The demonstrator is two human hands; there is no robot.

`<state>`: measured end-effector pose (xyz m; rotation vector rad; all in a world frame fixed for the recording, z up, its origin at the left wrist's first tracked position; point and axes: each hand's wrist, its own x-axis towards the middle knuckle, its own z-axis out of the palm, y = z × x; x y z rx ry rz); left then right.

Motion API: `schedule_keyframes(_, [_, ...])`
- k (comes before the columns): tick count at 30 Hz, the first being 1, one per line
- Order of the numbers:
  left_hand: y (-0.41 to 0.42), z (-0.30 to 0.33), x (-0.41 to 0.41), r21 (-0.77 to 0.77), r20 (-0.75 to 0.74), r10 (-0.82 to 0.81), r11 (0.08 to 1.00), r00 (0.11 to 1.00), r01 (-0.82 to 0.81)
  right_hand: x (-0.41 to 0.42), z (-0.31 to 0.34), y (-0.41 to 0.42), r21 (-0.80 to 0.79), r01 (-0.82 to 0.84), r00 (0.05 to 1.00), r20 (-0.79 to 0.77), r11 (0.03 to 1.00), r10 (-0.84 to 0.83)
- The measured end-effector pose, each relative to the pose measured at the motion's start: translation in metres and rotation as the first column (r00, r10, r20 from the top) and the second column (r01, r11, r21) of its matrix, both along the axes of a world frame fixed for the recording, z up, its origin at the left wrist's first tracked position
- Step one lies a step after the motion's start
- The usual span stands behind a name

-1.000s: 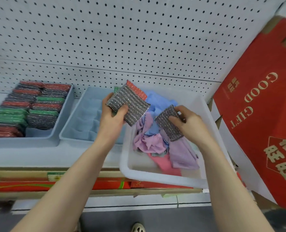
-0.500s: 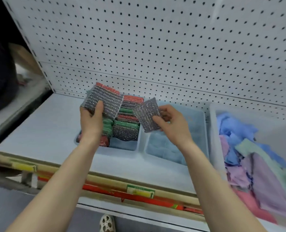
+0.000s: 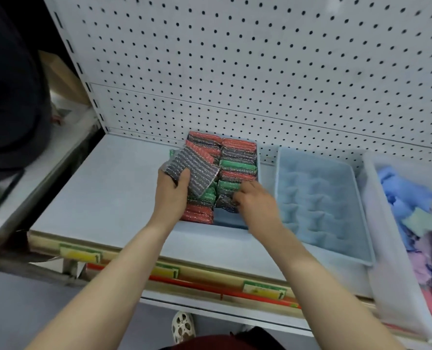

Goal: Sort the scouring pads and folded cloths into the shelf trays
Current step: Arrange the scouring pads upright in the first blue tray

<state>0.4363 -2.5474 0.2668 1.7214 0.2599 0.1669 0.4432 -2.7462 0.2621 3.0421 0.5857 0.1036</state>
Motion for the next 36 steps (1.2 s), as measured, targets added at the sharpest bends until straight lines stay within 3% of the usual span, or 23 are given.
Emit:
schedule_keyframes(3, [0.001,0.003,-0.001,-0.03,0.035,-0.021,0.999,0.999,0.022,0.009,0.007,-0.002,0.008,0.037,0.998,-0.053,0.999,-0.036])
schedule_keyframes(5, [0.002,0.008,-0.003,-0.059,0.101,-0.044,0.997,0.994,0.05,0.011,0.022,0.0,0.359,0.109,0.993,-0.088,0.927,-0.082])
schedule_keyframes(7, [0.001,0.014,-0.005,-0.093,0.14,-0.091,0.99,0.986,0.104,0.009,0.039,0.007,0.751,0.236,0.97,-0.22,0.617,-0.103])
schedule_keyframes(8, [-0.001,0.017,-0.005,-0.112,0.139,-0.118,0.985,0.983,0.134,0.008,0.046,0.012,0.828,0.284,0.954,-0.293,0.484,-0.058])
schedule_keyframes(9, [-0.003,0.019,-0.005,-0.135,0.13,-0.141,0.978,0.981,0.158,0.008,0.05,0.017,0.846,0.308,0.941,-0.338,0.435,-0.009])
schedule_keyframes(13, [-0.012,0.027,-0.003,-0.247,0.108,-0.214,0.94,0.971,0.235,0.011,0.052,0.02,0.827,0.328,0.927,-0.374,0.457,0.01])
schedule_keyframes(18, [-0.014,0.02,-0.002,-0.255,0.17,-0.235,0.928,0.957,0.273,0.013,0.044,0.001,0.84,0.528,0.833,-0.541,0.127,0.112])
schedule_keyframes(20, [-0.015,0.017,-0.002,-0.246,0.183,-0.144,0.951,0.973,0.187,0.012,0.039,-0.007,0.822,0.562,0.82,-0.568,0.095,0.071])
schedule_keyframes(22, [-0.014,0.015,-0.002,-0.272,0.187,-0.035,0.959,0.982,0.086,0.009,0.036,-0.02,0.831,0.515,0.853,-0.522,0.212,-0.027])
schedule_keyframes(24, [-0.012,0.013,-0.003,-0.285,0.177,0.039,0.958,0.983,0.013,0.003,0.034,-0.033,0.778,0.445,0.884,-0.462,0.443,-0.077])
schedule_keyframes(26, [-0.012,0.011,-0.005,-0.271,0.17,0.07,0.962,0.983,-0.022,-0.005,0.033,-0.042,0.634,0.334,0.923,-0.369,0.698,-0.106])
schedule_keyframes(28, [-0.014,0.009,-0.006,-0.25,0.165,0.072,0.968,0.984,-0.029,-0.01,0.035,-0.044,0.475,0.195,0.966,-0.246,0.858,-0.083])
schedule_keyframes(32, [-0.018,0.003,-0.008,-0.199,0.15,0.045,0.98,0.988,-0.014,-0.013,0.041,-0.034,0.298,0.043,0.996,-0.091,0.954,-0.016])
schedule_keyframes(36, [-0.018,-0.004,-0.012,-0.19,0.134,0.003,0.982,0.991,0.023,-0.015,0.027,-0.012,0.052,0.008,0.996,-0.09,0.999,-0.003])
